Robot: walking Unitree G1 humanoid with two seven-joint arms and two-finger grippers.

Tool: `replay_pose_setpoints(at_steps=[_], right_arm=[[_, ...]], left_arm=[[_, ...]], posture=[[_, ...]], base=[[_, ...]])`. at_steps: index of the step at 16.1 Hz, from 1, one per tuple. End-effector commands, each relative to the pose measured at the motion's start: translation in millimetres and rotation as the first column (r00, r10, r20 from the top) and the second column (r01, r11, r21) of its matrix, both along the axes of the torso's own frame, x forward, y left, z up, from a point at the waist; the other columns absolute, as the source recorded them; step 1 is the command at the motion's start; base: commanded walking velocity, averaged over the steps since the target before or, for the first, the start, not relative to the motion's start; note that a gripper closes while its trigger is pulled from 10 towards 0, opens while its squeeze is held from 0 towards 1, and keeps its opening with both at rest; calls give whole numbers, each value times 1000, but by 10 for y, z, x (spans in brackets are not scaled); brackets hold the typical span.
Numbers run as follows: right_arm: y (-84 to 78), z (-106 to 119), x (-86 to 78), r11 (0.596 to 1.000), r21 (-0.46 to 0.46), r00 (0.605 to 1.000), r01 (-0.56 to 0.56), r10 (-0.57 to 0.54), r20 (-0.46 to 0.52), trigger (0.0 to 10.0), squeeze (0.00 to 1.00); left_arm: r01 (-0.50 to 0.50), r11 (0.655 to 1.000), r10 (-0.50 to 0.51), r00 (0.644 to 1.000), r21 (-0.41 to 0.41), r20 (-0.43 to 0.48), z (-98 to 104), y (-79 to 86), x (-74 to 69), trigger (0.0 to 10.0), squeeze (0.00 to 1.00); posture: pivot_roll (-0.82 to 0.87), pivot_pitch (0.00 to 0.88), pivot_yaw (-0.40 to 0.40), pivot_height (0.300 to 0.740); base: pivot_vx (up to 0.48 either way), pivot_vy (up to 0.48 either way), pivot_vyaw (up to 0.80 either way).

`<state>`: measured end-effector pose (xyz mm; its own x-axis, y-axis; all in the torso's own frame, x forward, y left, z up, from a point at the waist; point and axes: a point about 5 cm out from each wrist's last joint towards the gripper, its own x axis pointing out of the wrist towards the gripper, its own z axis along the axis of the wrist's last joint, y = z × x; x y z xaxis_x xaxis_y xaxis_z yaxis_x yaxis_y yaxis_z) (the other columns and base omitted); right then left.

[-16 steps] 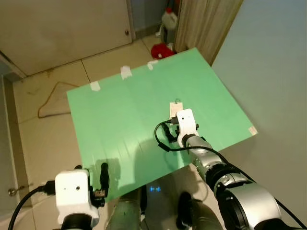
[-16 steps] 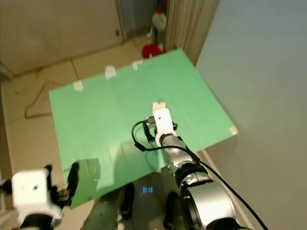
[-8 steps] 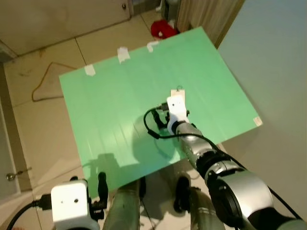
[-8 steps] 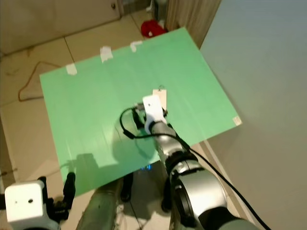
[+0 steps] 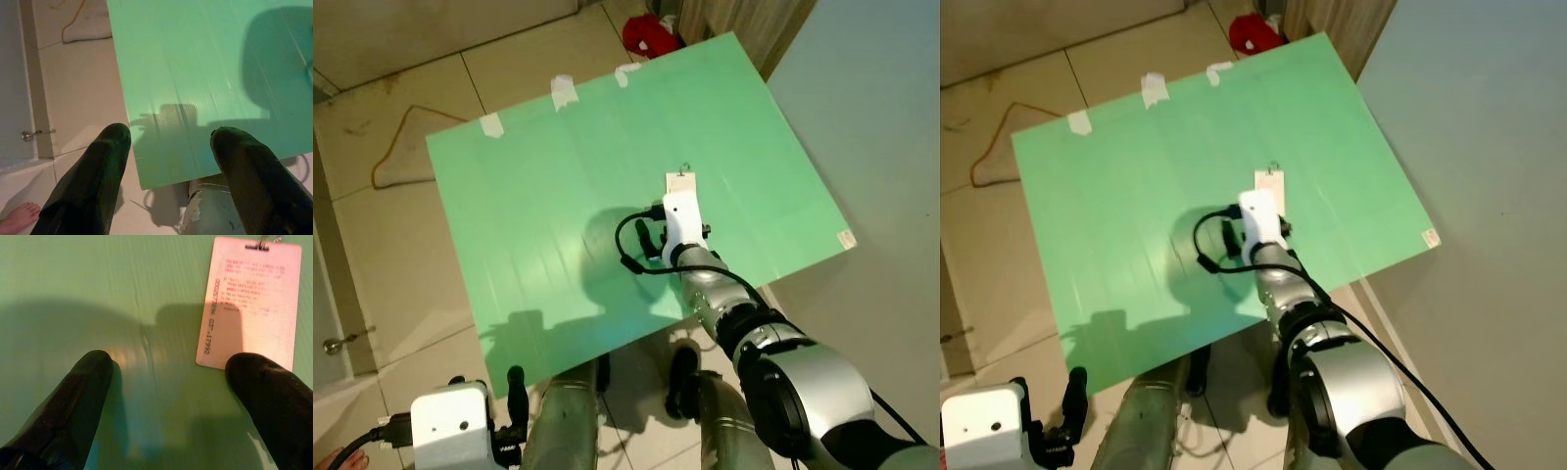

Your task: Hang keys on a hook

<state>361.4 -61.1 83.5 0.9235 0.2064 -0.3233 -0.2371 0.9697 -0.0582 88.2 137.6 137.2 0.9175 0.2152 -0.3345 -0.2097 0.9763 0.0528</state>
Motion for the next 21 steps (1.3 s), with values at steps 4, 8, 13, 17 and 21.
replay_pose_setpoints(at_steps=[4,8,13,17,21], right_arm=[[-59,-557,-370,994,-14,965,-109,103,-241,10000,0],[-222,-1037,-836,957,-45,891,-288,251,-378,10000,0],[-404,-1242,-1119,919,-52,853,-392,342,-394,10000,0],[7,-613,-554,934,10,931,-358,357,-79,10000,0],[117,-352,-338,954,26,954,-299,300,-14,10000,0]], left_arm=[[-13,999,12,1000,-39,-9,-27,-52,27,10000,0],[2,996,-1,1000,-85,7,-85,-139,114,10000,0],[6,996,-2,999,-83,40,-157,-81,300,10000,0],[24,996,-18,997,-89,74,-175,-116,429,10000,0],[13,996,-7,997,-83,71,-190,-99,408,10000,0]], posture=[[548,525,-21,740],[485,504,-66,740],[395,450,-100,740],[392,428,-114,740],[425,425,-111,740]], base=[[0,0,0],[0,0,0],[0,0,0],[0,0,0],[0,0,0]])
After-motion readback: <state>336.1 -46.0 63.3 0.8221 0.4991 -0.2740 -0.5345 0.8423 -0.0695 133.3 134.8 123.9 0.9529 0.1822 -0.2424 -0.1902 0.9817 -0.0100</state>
